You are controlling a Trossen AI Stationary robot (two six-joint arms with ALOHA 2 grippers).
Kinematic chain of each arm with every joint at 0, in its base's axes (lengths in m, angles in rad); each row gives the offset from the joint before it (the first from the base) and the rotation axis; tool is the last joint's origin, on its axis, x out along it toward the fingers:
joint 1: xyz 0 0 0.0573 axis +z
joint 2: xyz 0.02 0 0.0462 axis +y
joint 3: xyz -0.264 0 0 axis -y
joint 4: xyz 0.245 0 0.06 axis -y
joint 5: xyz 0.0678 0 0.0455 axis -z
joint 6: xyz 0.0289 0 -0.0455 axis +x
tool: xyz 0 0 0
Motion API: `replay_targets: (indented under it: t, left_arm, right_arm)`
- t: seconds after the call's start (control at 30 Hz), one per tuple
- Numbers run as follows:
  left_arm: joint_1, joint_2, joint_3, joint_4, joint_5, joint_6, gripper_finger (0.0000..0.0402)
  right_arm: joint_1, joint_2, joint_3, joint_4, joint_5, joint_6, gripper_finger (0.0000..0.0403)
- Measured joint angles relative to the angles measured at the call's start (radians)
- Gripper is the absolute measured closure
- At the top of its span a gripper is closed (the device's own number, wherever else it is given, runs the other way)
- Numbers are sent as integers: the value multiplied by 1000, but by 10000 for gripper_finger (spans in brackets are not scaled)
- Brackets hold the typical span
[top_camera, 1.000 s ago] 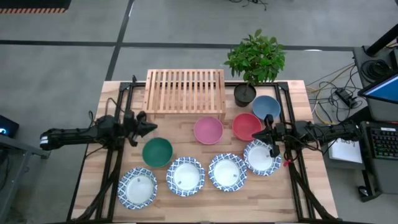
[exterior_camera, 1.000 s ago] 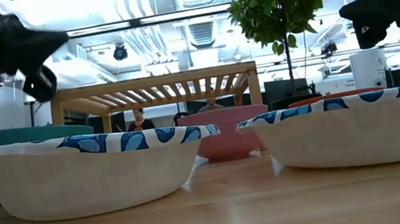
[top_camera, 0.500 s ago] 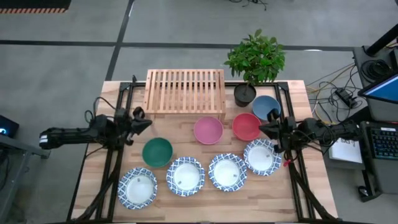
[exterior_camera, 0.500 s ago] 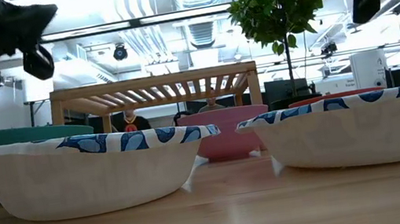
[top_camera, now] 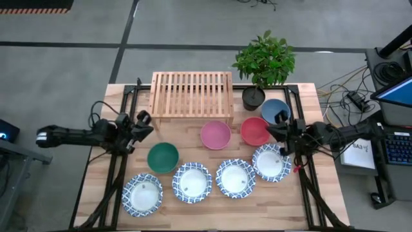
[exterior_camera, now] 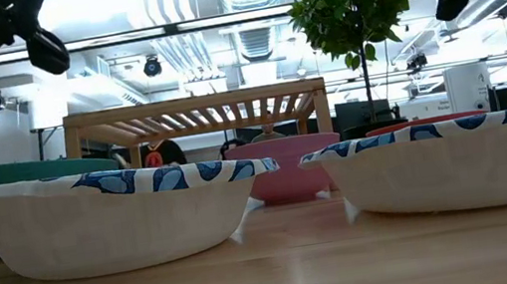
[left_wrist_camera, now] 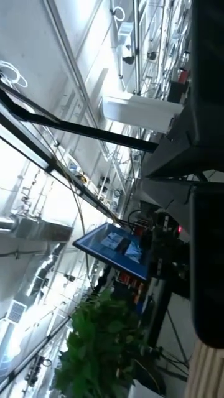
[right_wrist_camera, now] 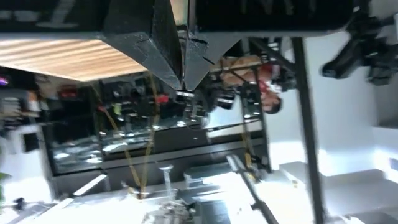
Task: Place and stack bowls onto a shelf
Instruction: Put the pink bowl on the shelf
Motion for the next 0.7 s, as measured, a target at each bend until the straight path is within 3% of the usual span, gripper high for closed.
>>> replay_targets:
  t: [0.17,0.3,0.53,0.7]
  left_arm:
    - [0,74,0,91,0,4,402]
    - [0,113,0,121,0,11,402]
    - [0,157,8,115,-16,9,402]
    - [2,175,29,113,-170,10,402]
  right_arm:
    - [-6,114,77,-28,27,12,394]
    - [-8,213,207,-170,27,14,394]
    - [-57,361,524,-710,26,164,394]
    - [-92,467,752,-1094,27,214,394]
